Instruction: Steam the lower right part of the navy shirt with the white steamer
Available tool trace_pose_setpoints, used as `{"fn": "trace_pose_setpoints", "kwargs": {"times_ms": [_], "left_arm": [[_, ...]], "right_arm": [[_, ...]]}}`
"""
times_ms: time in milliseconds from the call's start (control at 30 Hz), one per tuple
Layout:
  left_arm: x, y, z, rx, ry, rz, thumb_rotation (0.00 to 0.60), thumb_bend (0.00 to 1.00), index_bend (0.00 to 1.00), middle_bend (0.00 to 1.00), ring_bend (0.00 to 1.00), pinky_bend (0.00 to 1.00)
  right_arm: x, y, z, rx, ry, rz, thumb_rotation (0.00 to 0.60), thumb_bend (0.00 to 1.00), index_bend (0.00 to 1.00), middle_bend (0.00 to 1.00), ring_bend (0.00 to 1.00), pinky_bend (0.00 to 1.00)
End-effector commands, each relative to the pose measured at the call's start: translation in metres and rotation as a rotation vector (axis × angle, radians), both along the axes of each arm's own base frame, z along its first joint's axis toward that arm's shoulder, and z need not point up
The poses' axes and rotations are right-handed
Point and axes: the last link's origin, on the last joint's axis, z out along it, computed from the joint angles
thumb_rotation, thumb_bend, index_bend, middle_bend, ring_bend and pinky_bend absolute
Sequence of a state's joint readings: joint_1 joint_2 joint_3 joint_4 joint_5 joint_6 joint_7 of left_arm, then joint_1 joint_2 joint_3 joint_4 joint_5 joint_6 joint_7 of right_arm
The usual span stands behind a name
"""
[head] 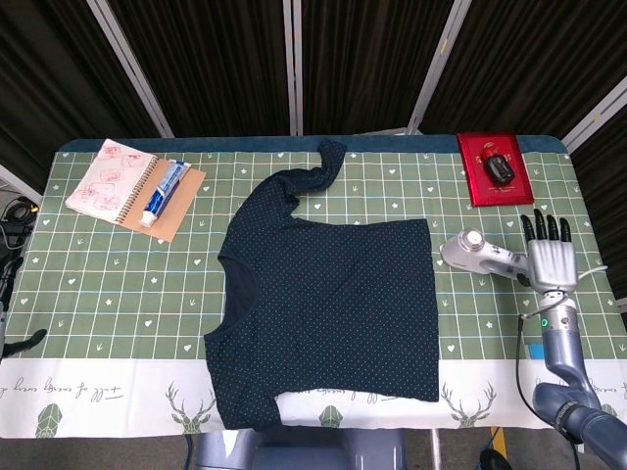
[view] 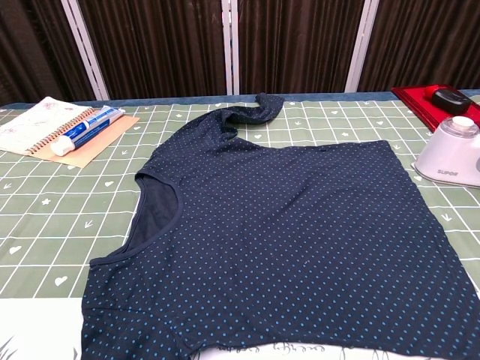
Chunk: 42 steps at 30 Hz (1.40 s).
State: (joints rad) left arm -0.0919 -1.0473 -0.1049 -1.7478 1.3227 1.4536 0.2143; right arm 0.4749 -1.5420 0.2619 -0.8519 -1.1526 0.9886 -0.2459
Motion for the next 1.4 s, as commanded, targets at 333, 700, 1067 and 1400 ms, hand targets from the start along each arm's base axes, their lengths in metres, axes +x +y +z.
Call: {"fn": "trace_pose_setpoints", "kwargs": {"times_ms": [333, 700, 1067, 1400], "left_arm": [[-0.001, 0.001, -0.001, -0.001, 0.004, 0.008, 0.600, 0.00, 0.00, 0.00, 0.00, 0.00], [-0.002, 0.002, -0.001, -0.003, 0.003, 0.011, 0.600, 0.00, 0.00, 0.00, 0.00, 0.00], [-0.003, 0.003, -0.002, -0.002, 0.007, 0.018, 0.600, 0.00, 0.00, 0.00, 0.00, 0.00], [-0.006, 0.005, -0.002, -0.001, 0.011, 0.031, 0.600, 0.00, 0.00, 0.00, 0.00, 0.00]], "right_arm": [[-0.002, -0.017, -0.024, 0.027, -0.016, -0.031, 0.600, 0.50, 0.00, 0.00, 0.00, 0.08], [0.006, -0.027, -0.031, 0.003, 0.007, -0.009, 0.600, 0.50, 0.00, 0.00, 0.00, 0.08], [0.010, -0.044, -0.048, 0.033, 0.023, -0.062, 0.600, 0.50, 0.00, 0.01, 0.00, 0.08], [0.012, -0.055, -0.050, 0.035, 0.032, -0.067, 0.600, 0.55, 0.07, 0.13, 0.07, 0.10]]}}
